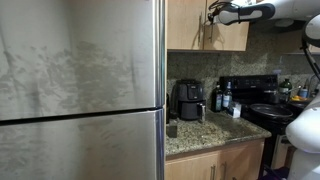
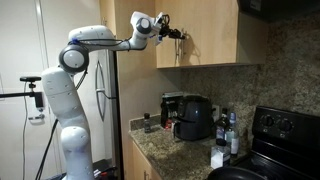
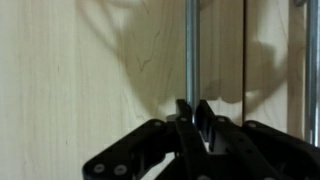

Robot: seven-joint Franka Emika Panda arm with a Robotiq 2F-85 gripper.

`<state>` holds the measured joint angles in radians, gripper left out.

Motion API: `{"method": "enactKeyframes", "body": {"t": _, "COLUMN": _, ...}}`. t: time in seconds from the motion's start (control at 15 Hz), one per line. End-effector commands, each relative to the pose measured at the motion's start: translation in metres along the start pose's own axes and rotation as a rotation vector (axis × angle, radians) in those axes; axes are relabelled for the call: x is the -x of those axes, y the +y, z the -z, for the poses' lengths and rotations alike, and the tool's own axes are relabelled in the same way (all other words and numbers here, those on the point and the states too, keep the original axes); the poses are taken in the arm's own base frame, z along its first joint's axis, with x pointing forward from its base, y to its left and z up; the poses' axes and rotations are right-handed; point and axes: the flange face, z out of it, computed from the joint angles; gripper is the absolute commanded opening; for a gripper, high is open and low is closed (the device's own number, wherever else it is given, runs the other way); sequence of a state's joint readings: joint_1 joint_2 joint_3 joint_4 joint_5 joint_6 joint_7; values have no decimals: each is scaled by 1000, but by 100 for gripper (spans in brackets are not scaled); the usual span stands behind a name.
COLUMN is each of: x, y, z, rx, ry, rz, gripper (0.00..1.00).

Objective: Open the right door on the cabinet above the air fryer

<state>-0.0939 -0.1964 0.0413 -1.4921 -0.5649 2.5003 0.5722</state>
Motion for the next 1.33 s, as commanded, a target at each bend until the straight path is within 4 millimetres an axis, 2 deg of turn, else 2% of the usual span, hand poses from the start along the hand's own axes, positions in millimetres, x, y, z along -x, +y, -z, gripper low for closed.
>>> {"method": "enactKeyframes", "body": {"t": 0.0, "x": 19, "y": 62, "z": 35, "rx": 151, "ry": 15, "rz": -51, "gripper": 4}}
{"method": "enactKeyframes", "body": {"t": 0.2, "x": 30, "y": 69, "z": 61, "rx": 176, "ry": 18, "rz": -75, "gripper": 4}}
{"method": "enactKeyframes", "body": {"t": 0.8, "x": 64, "y": 114, "z": 141, "rx": 230, "ry": 11, "rz": -122, "gripper": 4}}
{"method": "enactKeyframes", "body": {"t": 1.07, "x": 83, "y": 152, "z": 188, "rx": 312, "ry": 11, "rz": -152, "gripper": 4}}
{"method": "enactKeyframes", "body": {"t": 1.27, "x": 98, "y": 198, "z": 220, "rx": 380, "ry": 7, "rz": -197, "gripper": 4}}
